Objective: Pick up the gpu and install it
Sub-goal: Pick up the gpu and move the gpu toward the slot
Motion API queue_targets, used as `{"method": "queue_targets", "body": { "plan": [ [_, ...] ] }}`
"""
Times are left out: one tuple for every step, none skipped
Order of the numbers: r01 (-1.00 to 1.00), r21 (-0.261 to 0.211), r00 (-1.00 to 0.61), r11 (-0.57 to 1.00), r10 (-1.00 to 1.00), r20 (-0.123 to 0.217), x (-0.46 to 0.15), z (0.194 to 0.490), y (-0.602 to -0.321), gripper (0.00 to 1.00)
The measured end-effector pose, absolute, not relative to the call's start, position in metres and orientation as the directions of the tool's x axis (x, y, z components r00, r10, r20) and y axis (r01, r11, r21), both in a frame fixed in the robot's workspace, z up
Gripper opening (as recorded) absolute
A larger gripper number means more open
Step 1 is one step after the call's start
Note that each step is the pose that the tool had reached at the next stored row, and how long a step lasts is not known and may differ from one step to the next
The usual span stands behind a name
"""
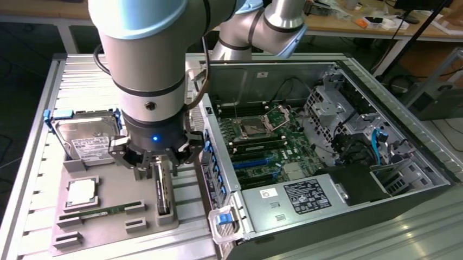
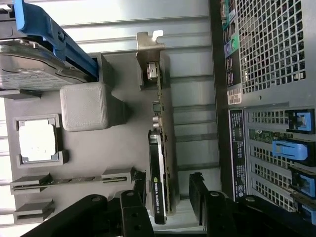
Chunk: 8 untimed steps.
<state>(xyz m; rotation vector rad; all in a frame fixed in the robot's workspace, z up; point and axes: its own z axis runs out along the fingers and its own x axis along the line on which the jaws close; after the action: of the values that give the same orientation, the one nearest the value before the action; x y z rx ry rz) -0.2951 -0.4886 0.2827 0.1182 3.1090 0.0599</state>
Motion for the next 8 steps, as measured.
{"method": "queue_targets", "body": {
  "plan": [
    [0.075,0.039,-0.997,0.996,0.076,-0.028,-0.295,0.279,-0.486,0.48],
    [0.075,0.039,-0.997,0.996,0.076,-0.028,-0.296,0.277,-0.484,0.48],
    [0.075,0.039,-0.997,0.996,0.076,-0.028,-0.296,0.275,-0.483,0.48],
    [0.075,0.039,-0.997,0.996,0.076,-0.028,-0.297,0.273,-0.482,0.48],
    [0.075,0.039,-0.997,0.996,0.076,-0.028,-0.297,0.271,-0.481,0.48],
    [0.075,0.038,-0.997,0.996,0.076,-0.028,-0.298,0.268,-0.479,0.48],
    [0.075,0.038,-0.997,0.996,0.076,-0.028,-0.299,0.266,-0.478,0.48],
    [0.075,0.036,-0.997,0.997,0.076,-0.028,-0.300,0.263,-0.476,0.48]
  ]
}}
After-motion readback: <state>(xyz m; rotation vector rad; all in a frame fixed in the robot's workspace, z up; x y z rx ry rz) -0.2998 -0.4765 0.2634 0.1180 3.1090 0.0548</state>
